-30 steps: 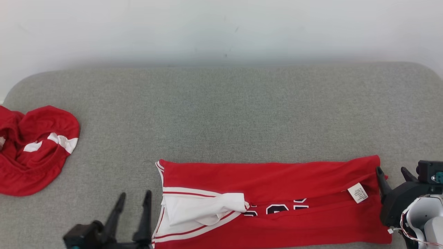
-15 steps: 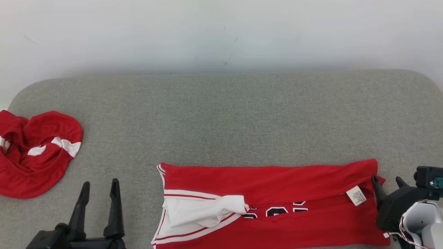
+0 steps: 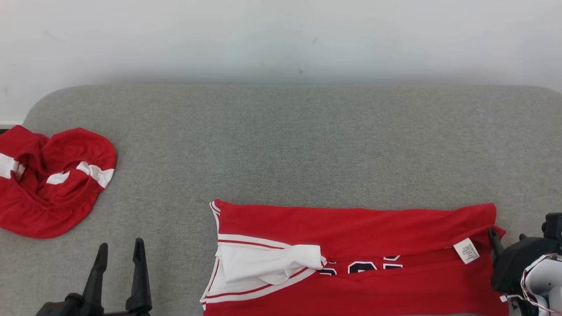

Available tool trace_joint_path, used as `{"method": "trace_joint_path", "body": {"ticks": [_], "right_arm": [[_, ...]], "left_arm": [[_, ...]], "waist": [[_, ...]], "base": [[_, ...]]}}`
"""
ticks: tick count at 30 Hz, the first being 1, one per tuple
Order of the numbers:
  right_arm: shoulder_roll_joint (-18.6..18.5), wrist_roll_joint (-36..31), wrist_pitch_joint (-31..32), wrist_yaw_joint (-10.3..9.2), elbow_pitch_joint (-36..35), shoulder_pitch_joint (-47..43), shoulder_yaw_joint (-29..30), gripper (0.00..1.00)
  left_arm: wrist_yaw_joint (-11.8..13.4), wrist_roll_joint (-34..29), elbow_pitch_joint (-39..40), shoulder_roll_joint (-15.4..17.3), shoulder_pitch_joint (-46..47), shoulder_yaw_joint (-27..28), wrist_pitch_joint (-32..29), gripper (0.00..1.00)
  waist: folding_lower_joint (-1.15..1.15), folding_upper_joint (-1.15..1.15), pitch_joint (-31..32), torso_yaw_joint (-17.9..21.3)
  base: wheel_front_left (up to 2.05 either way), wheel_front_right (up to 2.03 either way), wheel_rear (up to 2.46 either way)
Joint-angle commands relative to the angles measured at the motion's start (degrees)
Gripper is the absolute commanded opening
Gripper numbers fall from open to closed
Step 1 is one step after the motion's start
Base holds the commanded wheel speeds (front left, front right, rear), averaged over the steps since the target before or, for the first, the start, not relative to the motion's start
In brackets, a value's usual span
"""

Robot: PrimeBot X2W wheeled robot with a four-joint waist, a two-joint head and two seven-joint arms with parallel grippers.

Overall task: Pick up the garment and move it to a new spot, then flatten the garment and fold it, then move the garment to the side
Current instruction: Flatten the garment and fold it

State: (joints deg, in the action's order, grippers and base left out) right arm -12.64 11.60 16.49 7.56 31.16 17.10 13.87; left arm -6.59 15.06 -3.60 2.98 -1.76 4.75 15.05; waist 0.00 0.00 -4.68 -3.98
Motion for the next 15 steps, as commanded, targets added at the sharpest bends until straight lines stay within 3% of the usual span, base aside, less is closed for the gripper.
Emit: {"method": "trace_joint_path", "body": {"ticks": [1, 15], "right_arm": [[0.1, -0.7, 0.8, -0.14, 1.1, 0.4, 0.4, 1.0], [1.2, -2.9, 0.9, -0.14, 8.5, 0.9, 2.0, 1.0]], "left_arm": [[-0.2, 0.8, -0.3, -0.1, -0.7, -0.4, 0.1, 1.0], [0.3, 1.8, -0.1, -0.1, -0.7, -2.0, 0.1, 1.0]], "waist": [[0.0, 0.0, -0.5, -0.6], [0.0, 0.0, -2.3, -2.9]], "base": [[0.0, 0.0, 0.0], [0.0, 0.0, 0.0]]}}
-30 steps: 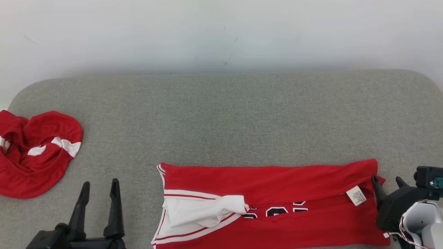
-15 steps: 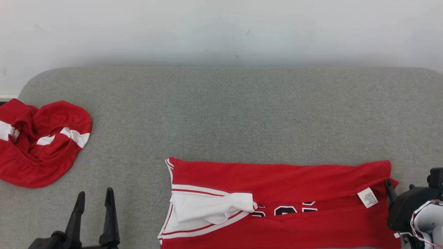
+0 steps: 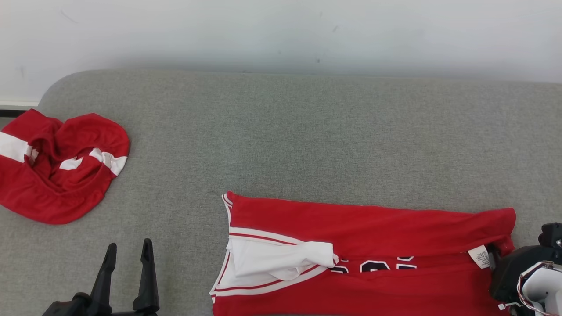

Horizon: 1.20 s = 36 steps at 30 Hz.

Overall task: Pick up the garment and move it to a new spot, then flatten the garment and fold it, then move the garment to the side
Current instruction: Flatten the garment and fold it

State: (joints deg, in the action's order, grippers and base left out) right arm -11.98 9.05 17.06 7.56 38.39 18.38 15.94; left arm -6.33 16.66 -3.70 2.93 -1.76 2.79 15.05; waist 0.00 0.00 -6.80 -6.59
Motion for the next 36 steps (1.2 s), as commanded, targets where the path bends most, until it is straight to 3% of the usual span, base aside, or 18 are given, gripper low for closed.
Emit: {"method": "trace_joint_path", "body": {"ticks": [1, 8, 9, 10, 14, 21, 29, 36], "right_arm": [[0.8, -0.6, 0.7, -0.14, 1.9, -0.5, -0.1, 1.0], [2.6, -0.4, 3.7, 0.03, 5.5, -2.0, -1.8, 1.0], [2.8, -0.4, 4.0, 0.09, 5.8, -2.3, -2.3, 0.95], [3.1, -0.4, 4.3, 0.16, 6.1, -2.5, -2.7, 0.62], [3.6, -0.3, 4.6, 0.15, 6.7, -3.5, -4.0, 0.0], [1.9, -0.3, 2.0, -0.01, 5.0, -2.2, -3.4, 0.0], [-2.2, -1.8, -1.1, -0.2, 1.6, 0.9, 3.4, 0.0], [-4.9, -5.3, -0.3, -0.17, -2.2, 0.2, 9.0, 0.0]], "left_arm": [[0.0, 0.2, 0.0, 0.0, -0.7, 0.0, 0.1, 1.0], [-0.1, 0.3, -0.1, 0.0, -1.0, -0.1, 0.1, 1.0], [-0.2, 0.3, -0.1, 0.0, -1.1, -0.1, 0.1, 1.0], [-0.2, 0.3, -0.1, 0.0, -1.1, -0.1, 0.1, 1.0], [-0.2, 0.4, 0.0, 0.0, -1.1, 0.0, 0.1, 1.0], [0.0, 0.6, 0.4, 0.0, -0.8, -0.4, 0.1, 1.0], [0.7, 0.8, 0.8, 0.0, -0.6, -0.8, 0.1, 1.0], [1.1, 0.7, 1.2, 0.0, -1.2, -1.0, 0.1, 1.0]], "waist": [[0.0, 0.0, -0.3, -0.4], [0.0, 0.0, -0.3, -1.0], [0.0, 0.0, -0.2, -1.0], [0.0, 0.0, -0.2, -1.0], [0.0, 0.0, 0.0, -0.9], [0.0, 0.0, -0.3, -0.5], [0.0, 0.0, -0.2, 0.1], [0.0, 0.0, 0.4, 0.7]], "base": [[0.0, 0.0, 0.0], [0.0, 0.0, 0.0], [0.0, 0.0, 0.0], [0.0, 0.0, 0.0], [0.0, 0.0, 0.0], [0.0, 0.0, 0.0], [0.0, 0.0, 0.0], [0.0, 0.0, 0.0]]}}
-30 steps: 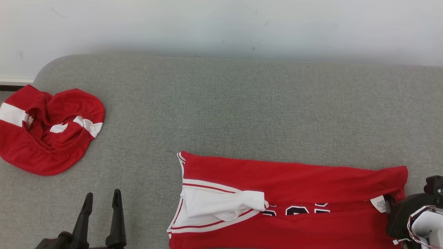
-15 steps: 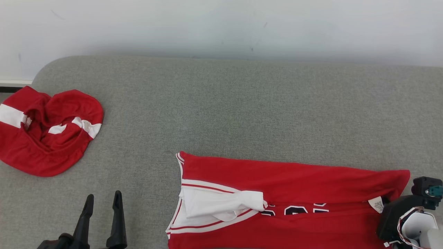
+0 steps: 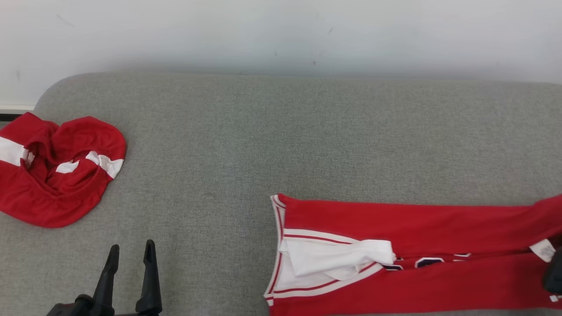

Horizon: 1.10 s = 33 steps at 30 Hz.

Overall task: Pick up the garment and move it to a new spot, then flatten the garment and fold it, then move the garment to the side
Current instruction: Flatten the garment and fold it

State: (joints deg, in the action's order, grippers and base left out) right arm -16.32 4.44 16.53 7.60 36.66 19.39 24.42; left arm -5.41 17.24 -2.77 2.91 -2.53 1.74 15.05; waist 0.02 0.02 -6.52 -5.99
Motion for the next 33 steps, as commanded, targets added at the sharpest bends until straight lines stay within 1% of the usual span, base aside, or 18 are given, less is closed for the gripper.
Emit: {"method": "trace_joint_path", "body": {"ticks": [1, 5, 8, 10, 14, 19, 25, 29, 32, 33], "right_arm": [[-0.7, -1.4, 1.1, -0.19, -1.2, -1.4, 1.3, 0.0], [-0.6, -2.8, 4.1, -0.19, -5.3, -3.6, 4.2, 0.0], [0.2, -3.1, 5.0, -0.18, -8.7, -5.0, 4.8, 0.0], [0.6, -2.9, 5.4, -0.18, -9.9, -5.3, 4.6, 0.0], [2.8, -3.1, 7.5, -0.17, -14.6, -5.2, 1.2, 0.0], [5.0, -0.4, 12.3, -0.17, -20.2, -5.7, -9.0, 0.0], [6.8, 4.9, 15.7, -0.17, -25.3, -6.3, -24.3, 0.0], [7.5, 7.7, 15.9, -0.17, -25.9, -4.8, -32.4, 0.0], [8.6, 9.2, 15.2, -0.17, -24.6, -3.5, -36.2, 0.0], [9.5, 9.8, 14.5, -0.17, -23.1, -2.4, -37.7, 0.0]], "left_arm": [[0.2, 0.1, 0.3, 0.0, -0.4, 0.0, 0.1, 1.0], [0.4, 0.3, 0.4, 0.0, -0.8, -0.1, 0.1, 1.0], [0.7, 0.5, 0.5, 0.0, -1.2, -0.1, 0.1, 1.0], [0.7, 0.6, 0.5, 0.0, -1.3, -0.1, 0.1, 1.0], [0.7, 1.0, 0.5, 0.0, -1.5, 0.0, 0.1, 1.0], [0.9, 1.2, 0.7, 0.0, -1.1, -0.1, 0.1, 1.0], [1.2, 1.6, 0.6, 0.0, -1.5, -0.6, 0.1, 1.0], [1.3, 1.8, 0.5, 0.0, -1.8, -1.0, 0.1, 1.0], [1.1, 1.8, 0.4, 0.0, -2.1, -1.0, 0.1, 1.0], [0.9, 1.7, 0.3, 0.0, -2.2, -1.0, 0.1, 1.0]], "waist": [[-0.02, -0.02, 0.3, 0.1], [-0.02, -0.02, 0.9, 0.4], [-0.02, -0.02, 1.2, 1.0], [-0.02, -0.02, 1.3, 1.2], [-0.02, -0.02, 1.7, 2.1], [-0.02, -0.02, 2.3, 3.1], [-0.02, -0.02, 3.0, 3.7], [-0.02, -0.02, 3.4, 3.8], [-0.02, -0.02, 3.6, 3.6], [-0.02, -0.02, 3.8, 3.3]], "base": [[0.0, 0.0, 0.0], [0.0, 0.0, 0.0], [0.0, 0.0, 0.0], [0.0, 0.0, 0.0], [0.0, 0.0, 0.0], [0.0, 0.0, 0.0], [0.0, 0.0, 0.0], [0.0, 0.0, 0.0], [0.0, 0.0, 0.0], [0.0, 0.0, 0.0]]}}
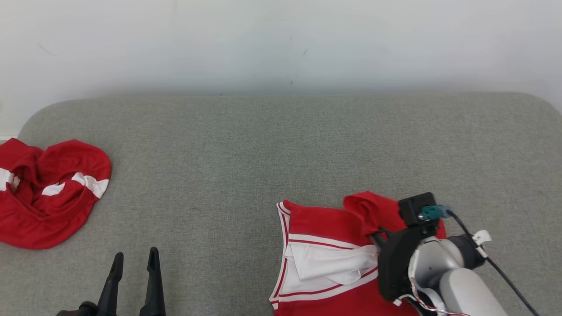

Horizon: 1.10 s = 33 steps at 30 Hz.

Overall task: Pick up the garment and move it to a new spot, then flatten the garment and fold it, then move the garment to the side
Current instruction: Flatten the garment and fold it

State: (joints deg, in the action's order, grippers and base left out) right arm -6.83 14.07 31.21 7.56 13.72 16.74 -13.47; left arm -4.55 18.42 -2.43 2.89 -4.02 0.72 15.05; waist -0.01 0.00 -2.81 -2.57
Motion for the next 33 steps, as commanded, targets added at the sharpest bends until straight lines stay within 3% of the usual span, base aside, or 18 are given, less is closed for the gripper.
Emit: {"method": "trace_joint_path", "body": {"ticks": [1, 12, 20, 21, 22, 23, 24, 33], "right_arm": [[0.5, 0.5, -0.6, -0.14, 0.7, 0.7, -0.5, 0.0], [3.7, 3.3, -5.4, -0.14, 11.5, 6.8, -9.0, 0.0], [4.0, 6.2, -8.4, -0.14, 17.4, 9.5, -11.0, 0.0], [4.0, 6.7, -8.8, -0.14, 18.0, 10.0, -11.3, 0.05], [4.0, 7.3, -9.3, -0.14, 18.7, 10.5, -11.4, 0.2], [4.0, 7.9, -9.8, -0.14, 19.1, 10.8, -11.7, 0.67], [4.0, 8.8, -10.2, -0.13, 19.5, 11.2, -12.0, 1.0], [3.9, 19.9, -14.7, -0.14, 15.9, 13.7, -12.6, 1.0]], "left_arm": [[0.0, 0.5, -0.1, 0.0, -0.8, 0.1, 0.1, 1.0], [-0.3, 0.4, -0.6, 0.0, -1.0, 0.3, 0.1, 1.0], [-0.3, 0.6, -0.8, 0.0, -1.0, -0.2, 0.1, 1.0], [-0.3, 0.7, -0.8, 0.0, -0.9, -0.2, 0.1, 1.0], [-0.3, 0.7, -0.8, 0.0, -0.8, -0.3, 0.1, 1.0], [-0.3, 0.7, -0.8, 0.0, -0.6, -0.3, 0.1, 1.0], [-0.2, 0.7, -0.9, 0.0, -0.5, -0.3, 0.1, 1.0], [0.3, 0.9, -0.8, 0.0, 0.1, 0.3, 0.1, 1.0]], "waist": [[0.01, 0.0, 0.1, -0.2], [0.01, 0.0, 0.1, -2.2], [0.01, 0.0, 0.0, -3.3], [0.01, 0.0, -0.1, -3.4], [0.01, 0.0, -0.1, -3.5], [0.01, 0.0, -0.2, -3.6], [0.01, 0.0, -0.3, -3.6], [0.01, 0.0, -0.4, -2.9]], "base": [[0.0, 0.0, 0.0], [0.0, 0.0, 0.0], [0.0, 0.0, 0.0], [0.0, 0.0, 0.0], [0.0, 0.0, 0.0], [0.0, 0.0, 0.0], [0.0, 0.0, 0.0], [0.0, 0.0, 0.0]]}}
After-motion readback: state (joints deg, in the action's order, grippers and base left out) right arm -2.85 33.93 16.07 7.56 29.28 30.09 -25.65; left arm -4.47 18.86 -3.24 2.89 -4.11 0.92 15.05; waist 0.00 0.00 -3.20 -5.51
